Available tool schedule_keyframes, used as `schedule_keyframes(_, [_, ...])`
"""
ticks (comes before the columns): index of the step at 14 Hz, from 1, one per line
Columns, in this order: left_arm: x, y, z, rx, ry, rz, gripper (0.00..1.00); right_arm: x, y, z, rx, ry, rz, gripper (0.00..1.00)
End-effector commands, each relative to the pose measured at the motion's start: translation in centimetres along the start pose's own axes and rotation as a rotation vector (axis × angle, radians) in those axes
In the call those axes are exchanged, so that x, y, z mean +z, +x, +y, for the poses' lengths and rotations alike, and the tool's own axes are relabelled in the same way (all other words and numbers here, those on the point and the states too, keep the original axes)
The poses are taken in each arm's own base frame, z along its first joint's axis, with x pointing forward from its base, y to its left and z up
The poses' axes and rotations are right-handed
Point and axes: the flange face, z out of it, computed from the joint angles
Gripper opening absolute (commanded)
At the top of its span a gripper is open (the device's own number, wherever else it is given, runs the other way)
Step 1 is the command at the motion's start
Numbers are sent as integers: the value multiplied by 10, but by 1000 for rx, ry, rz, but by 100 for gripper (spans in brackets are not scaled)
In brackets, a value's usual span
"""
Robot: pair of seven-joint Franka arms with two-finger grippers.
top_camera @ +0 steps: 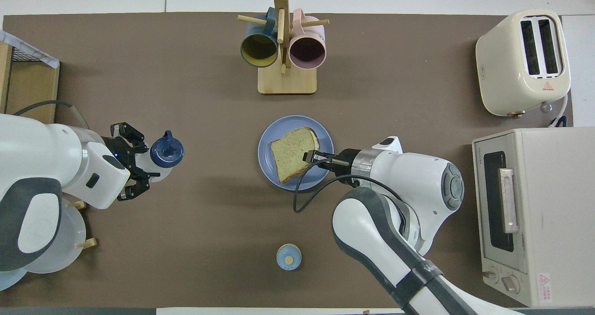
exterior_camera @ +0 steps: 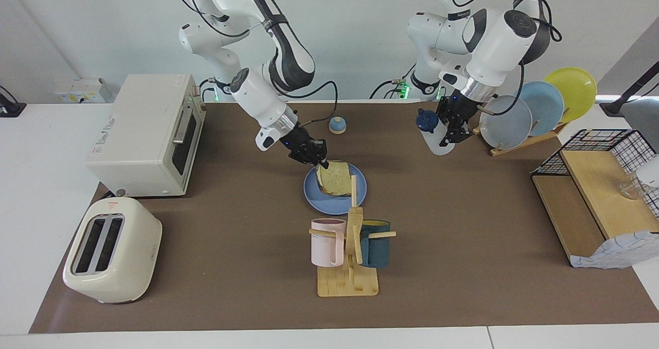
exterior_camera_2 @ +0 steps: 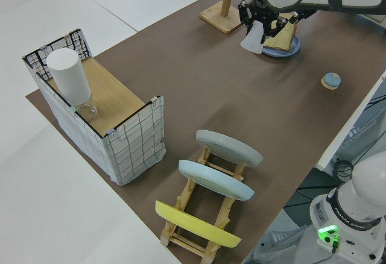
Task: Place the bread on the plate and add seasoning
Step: 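Release the bread on the plate and pull back the right gripper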
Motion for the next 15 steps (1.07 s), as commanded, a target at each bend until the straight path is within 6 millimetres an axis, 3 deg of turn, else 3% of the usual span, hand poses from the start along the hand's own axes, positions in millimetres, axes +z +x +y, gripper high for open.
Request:
schedule_keyframes(1, [-4,-2,11,21,-6,-13,0,-11,4,-2,4,25,25,100])
schedule_keyframes(4, [-4,1,12,19,-9,-21,0,-15,12,-10,-1,41,41,100])
schedule_keyframes(6, [-4,1,12,19,-9,-21,0,-25,30,-1,14,36,98,100])
schedule_keyframes(9, [-4,1,12,19,-9,-21,0,-37,45,-36,-13,89,153,100])
schedule_keyframes(11, [-4,6,15,30,-11,-25,0,-44,47,-46,-20,108,167,100])
schedule_keyframes(13, [-3,12,17,13,-11,-27,0,-60,54,-74,10,161,184,100])
schedule_keyframes(15, [-2,22,22,15,-9,-31,0,-70,48,-95,74,201,179,100])
